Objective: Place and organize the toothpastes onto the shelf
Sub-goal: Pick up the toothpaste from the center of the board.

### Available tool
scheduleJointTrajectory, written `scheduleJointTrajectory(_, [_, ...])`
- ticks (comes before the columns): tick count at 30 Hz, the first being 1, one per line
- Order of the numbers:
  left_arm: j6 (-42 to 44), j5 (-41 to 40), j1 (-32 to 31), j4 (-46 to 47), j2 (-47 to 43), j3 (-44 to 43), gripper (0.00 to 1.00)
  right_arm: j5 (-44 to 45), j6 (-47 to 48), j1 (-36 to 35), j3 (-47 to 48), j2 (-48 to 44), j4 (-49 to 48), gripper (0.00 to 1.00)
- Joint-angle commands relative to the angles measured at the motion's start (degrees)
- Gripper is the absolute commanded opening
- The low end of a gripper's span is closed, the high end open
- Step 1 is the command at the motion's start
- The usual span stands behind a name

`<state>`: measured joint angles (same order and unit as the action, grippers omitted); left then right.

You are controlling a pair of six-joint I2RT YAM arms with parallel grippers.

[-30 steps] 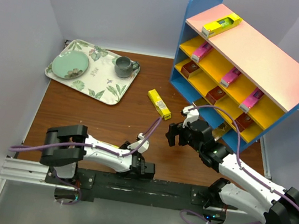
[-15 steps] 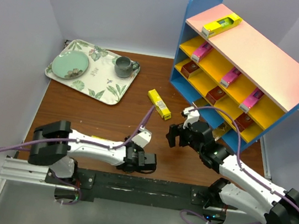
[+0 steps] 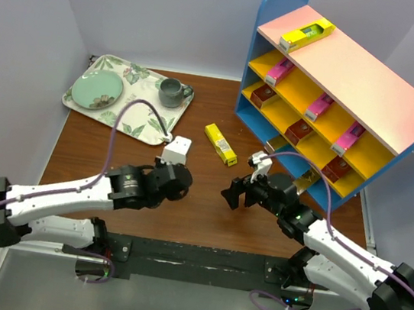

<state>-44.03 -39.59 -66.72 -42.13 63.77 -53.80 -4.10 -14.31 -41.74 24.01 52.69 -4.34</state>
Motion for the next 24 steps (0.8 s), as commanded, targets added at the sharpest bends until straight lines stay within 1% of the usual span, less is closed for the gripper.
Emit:
scheduleJointTrajectory(1, [5.53, 7.85, 5.18, 13.02, -6.02, 0.80, 0.00, -7.58, 0.24, -0.28, -2.12, -0.83, -11.38, 0.91])
scheduleJointTrajectory(2, [5.97, 8.91, 5.80, 15.13, -6.89, 1.06, 0.00, -9.59, 0.33, -0.28, -2.82, -0.57, -13.92, 0.92])
scheduleJointTrajectory(4, [6.32, 11.55, 7.56, 16.37, -8.30, 1.24, 0.00, -11.27, 0.33, -0.36, -3.27, -0.22, -16.30, 0.94])
scheduleJointTrajectory(8, [7.03, 15.06, 9.94, 19.27, -9.80, -0.07, 0.00, -14.97, 0.68, -0.36, -5.02, 1.71, -24.46, 0.98])
scheduleJointTrajectory(12, [6.94, 19.19, 11.52, 21.21, -10.33, -2.53, 0.00, -17.34, 1.03, -0.36, -5.64, 5.83, -31.25, 0.98])
scheduleJointTrajectory(19, [5.01, 22.71, 12.49, 23.67, -11.82, -4.21, 0.00, -19.28, 7.27, -0.36, -5.38, 12.95, -42.06, 0.98])
scheduleJointTrajectory(24, [3.34, 25.17, 12.58, 25.25, -12.88, -4.65, 0.00, -17.61, 8.32, -0.36, -4.15, 19.02, -50.76, 0.98])
